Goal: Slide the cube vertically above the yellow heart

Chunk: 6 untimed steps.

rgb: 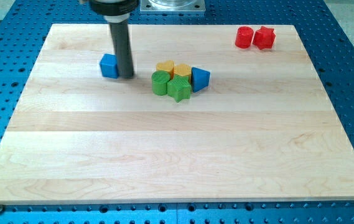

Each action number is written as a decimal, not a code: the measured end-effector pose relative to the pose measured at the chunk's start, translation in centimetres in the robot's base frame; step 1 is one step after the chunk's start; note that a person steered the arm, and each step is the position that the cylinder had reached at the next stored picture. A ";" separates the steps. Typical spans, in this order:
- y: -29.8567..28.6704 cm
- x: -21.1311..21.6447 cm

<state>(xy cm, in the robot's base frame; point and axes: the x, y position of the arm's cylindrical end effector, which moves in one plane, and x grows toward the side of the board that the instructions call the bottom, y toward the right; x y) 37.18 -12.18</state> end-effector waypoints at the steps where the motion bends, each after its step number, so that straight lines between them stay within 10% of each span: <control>1: -4.4 3.7; 6: 6.6 -11.5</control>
